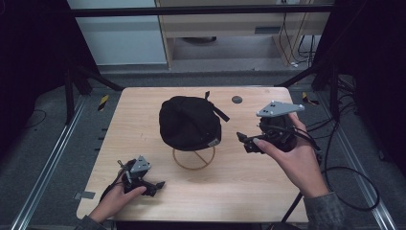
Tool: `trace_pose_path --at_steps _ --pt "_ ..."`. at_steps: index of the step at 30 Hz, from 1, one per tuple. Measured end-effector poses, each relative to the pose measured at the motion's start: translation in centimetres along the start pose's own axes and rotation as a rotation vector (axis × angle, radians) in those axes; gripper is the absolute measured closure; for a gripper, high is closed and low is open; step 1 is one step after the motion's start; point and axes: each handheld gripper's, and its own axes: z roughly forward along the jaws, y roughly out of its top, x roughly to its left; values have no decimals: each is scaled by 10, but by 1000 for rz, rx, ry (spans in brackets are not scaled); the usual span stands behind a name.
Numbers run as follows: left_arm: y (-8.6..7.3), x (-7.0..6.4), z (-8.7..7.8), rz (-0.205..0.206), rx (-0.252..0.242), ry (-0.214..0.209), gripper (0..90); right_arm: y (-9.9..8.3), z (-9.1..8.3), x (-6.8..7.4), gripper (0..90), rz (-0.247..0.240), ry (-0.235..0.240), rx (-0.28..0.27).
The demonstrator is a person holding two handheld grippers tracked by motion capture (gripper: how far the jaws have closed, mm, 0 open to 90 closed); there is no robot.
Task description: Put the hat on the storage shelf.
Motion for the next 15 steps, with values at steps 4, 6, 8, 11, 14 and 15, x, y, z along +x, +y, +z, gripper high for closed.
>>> trace_pose_path --at_steps 4,6,8,11,14,15 --pt "0 0 0 1 2 -1 0 -11 -5 -1 105 23 -5 -15" --pt "0 0 0 1 2 0 0 -19 -9 -2 105 37 -7 -17" --pt "0 0 0 1 2 -1 0 -27 -12 -3 105 48 -7 -14" --pt "0 0 0 1 2 0 0 -39 -14 -5 106 60 -9 -10" --pt "0 0 0 1 2 1 0 -48 -14 -6 111 72 -13 -6" --pt "0 0 0 0 2 1 0 -52 -13 -6 125 78 -9 0"
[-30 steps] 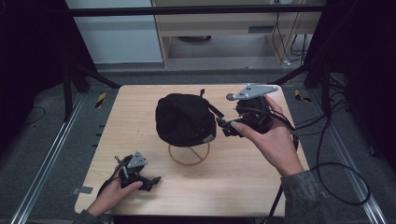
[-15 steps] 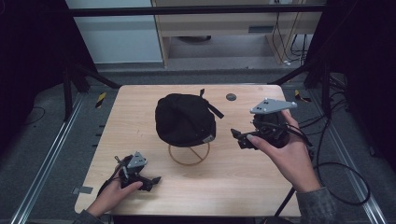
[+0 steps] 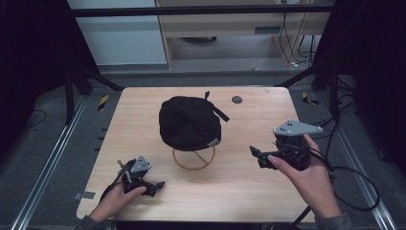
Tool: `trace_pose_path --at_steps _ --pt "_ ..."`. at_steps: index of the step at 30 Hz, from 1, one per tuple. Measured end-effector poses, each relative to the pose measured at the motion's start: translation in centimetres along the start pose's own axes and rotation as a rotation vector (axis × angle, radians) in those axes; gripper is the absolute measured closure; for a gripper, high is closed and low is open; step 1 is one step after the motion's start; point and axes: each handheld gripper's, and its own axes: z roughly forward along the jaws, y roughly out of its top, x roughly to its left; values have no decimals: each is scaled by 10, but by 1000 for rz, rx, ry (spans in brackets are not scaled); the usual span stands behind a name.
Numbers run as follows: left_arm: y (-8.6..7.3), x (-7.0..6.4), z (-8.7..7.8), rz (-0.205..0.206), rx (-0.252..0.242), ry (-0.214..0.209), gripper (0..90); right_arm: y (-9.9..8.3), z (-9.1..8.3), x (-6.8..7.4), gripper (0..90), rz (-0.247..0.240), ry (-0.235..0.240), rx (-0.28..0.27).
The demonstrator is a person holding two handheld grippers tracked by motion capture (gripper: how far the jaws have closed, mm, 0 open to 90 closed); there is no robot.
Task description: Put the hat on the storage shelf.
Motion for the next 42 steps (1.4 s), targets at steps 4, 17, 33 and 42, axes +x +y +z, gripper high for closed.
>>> trace_pose_path --at_steps 4,17,33,42 --pt "0 0 0 0 0 0 0 -14 7 1 151 -2 13 24" --pt "0 0 0 0 0 0 0 -55 41 6 145 33 46 101" --pt "0 0 0 0 0 0 0 -80 71 11 132 58 61 152" --pt "0 0 0 0 0 0 0 -94 94 16 148 69 70 204"
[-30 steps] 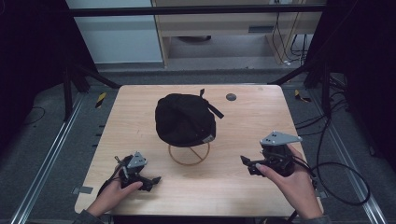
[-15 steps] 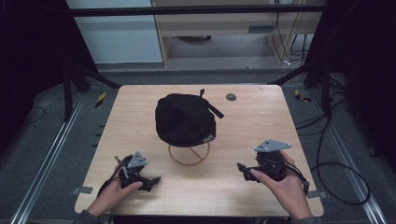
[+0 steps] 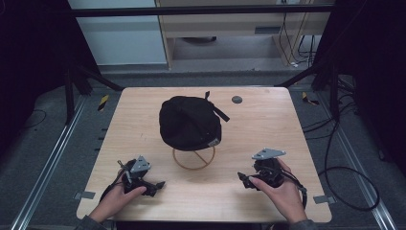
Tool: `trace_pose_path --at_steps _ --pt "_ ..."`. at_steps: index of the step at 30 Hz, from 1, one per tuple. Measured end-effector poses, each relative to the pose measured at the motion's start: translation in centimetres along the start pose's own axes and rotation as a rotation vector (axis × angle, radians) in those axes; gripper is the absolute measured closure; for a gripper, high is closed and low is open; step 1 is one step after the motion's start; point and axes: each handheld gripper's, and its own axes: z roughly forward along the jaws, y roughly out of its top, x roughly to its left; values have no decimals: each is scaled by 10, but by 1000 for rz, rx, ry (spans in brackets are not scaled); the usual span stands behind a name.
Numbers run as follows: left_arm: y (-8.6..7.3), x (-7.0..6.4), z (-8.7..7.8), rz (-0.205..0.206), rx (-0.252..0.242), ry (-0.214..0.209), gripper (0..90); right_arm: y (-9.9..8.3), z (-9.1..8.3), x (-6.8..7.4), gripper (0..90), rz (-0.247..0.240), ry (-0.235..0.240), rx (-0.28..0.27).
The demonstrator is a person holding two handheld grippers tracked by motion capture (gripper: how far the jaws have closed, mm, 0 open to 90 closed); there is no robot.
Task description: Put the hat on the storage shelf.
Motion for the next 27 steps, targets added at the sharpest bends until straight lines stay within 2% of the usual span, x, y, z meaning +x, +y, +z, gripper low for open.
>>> trace_pose_path --at_steps 5,12,16,21,24,27 --pt "0 0 0 -2 0 2 0 -3 20 0 155 10 6 36" --pt "0 0 0 -2 0 2 0 -1 42 -2 133 60 20 31" --pt "0 -1 0 -4 0 4 0 0 52 -2 140 86 6 24" --pt "0 -1 0 -5 0 4 0 -6 61 -5 118 101 -11 50" --pt "0 -1 0 -4 0 4 0 -9 66 -7 106 112 -11 38" --pt "0 -1 0 -4 0 4 0 -11 70 -6 96 112 -39 18"
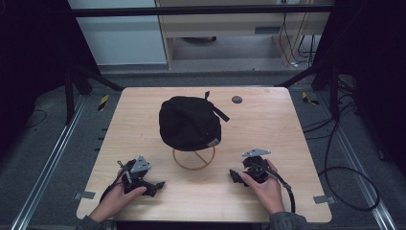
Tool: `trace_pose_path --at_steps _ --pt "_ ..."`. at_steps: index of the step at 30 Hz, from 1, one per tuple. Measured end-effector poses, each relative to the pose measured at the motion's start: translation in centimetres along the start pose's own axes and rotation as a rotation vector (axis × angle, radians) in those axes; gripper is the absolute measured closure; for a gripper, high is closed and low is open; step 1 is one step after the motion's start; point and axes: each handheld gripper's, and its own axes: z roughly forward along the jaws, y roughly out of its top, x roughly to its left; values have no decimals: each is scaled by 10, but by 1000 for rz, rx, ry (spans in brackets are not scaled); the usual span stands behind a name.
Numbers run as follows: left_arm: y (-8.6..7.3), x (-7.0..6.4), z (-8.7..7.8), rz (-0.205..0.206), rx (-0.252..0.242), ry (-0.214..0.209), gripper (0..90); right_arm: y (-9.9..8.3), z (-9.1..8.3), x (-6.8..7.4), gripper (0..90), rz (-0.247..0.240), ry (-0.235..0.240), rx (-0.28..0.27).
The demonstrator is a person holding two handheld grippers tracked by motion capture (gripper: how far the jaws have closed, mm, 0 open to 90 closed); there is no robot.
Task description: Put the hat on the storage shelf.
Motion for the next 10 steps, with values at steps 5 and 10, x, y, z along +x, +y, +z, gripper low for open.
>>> trace_pose_path --at_steps 5,10 --pt "0 0 0 -1 -1 0 0 -3 2 4 57 -22 -23 -16" --pt "0 0 0 -1 -1 0 0 -6 6 9 24 -74 -55 -28"
